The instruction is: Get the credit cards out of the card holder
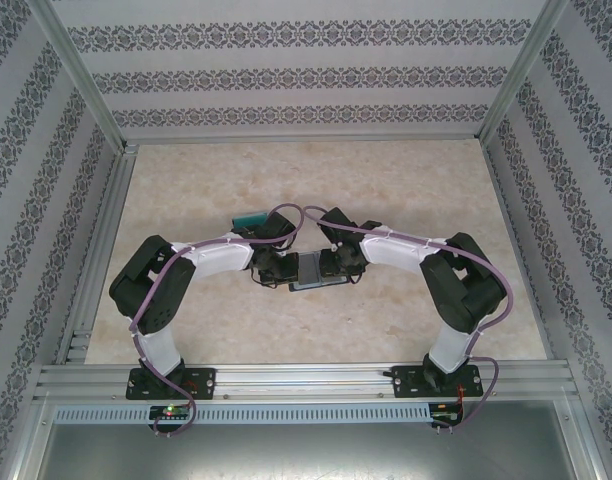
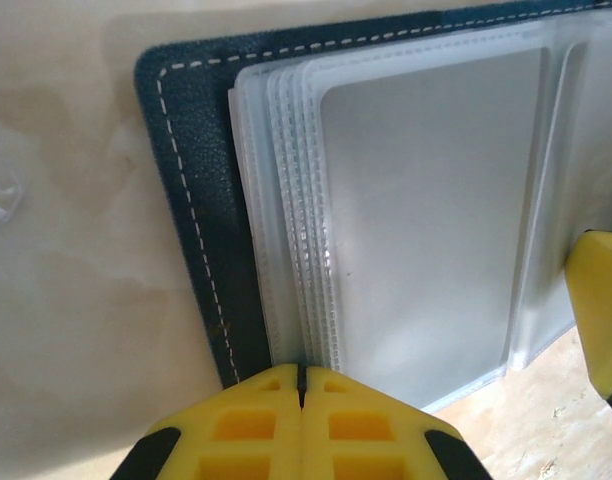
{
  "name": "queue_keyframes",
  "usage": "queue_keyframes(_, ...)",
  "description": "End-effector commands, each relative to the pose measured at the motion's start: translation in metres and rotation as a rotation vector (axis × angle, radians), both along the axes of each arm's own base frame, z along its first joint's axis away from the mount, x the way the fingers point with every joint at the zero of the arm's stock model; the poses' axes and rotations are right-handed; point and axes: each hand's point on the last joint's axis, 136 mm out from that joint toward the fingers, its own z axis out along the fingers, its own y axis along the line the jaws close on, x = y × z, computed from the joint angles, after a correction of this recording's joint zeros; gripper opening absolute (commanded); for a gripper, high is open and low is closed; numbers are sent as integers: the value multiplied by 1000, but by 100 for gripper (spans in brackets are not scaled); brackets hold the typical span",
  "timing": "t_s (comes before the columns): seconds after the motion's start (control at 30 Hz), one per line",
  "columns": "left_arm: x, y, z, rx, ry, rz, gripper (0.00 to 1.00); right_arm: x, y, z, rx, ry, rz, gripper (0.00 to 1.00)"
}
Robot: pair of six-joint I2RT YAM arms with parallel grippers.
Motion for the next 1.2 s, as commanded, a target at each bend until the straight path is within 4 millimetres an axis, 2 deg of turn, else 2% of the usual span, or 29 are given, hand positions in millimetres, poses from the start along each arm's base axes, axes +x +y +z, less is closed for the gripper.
queue_keyframes(0.0,-9,1,-11,44,33,-33,1,-7,15,2,142,56,-20,43)
queue_keyframes(0.1,-9,0,-12,42,35,-37,1,-4,21,9,225,64,-41,43)
queue_keyframes(0.4,-10,-3,-12,37,37,-44,1,-2,30,19,320,84,-62,44)
queue_keyframes(0.7,-9,-3,-13,42,39,-48,1,2,16,27,245,34,-53,47)
queue_keyframes(0.9,-9,-4,-14,42,41,-51,0,2,42,45,388,46,-8,47)
queue_keyframes(1.03,-9,-4,-15,42,43,-52,0,4,53,56,424,45,11,47)
queue_keyframes(1.17,-8,-4,-15,42,42,-53,0,13,27,55,297,-21,-46,51)
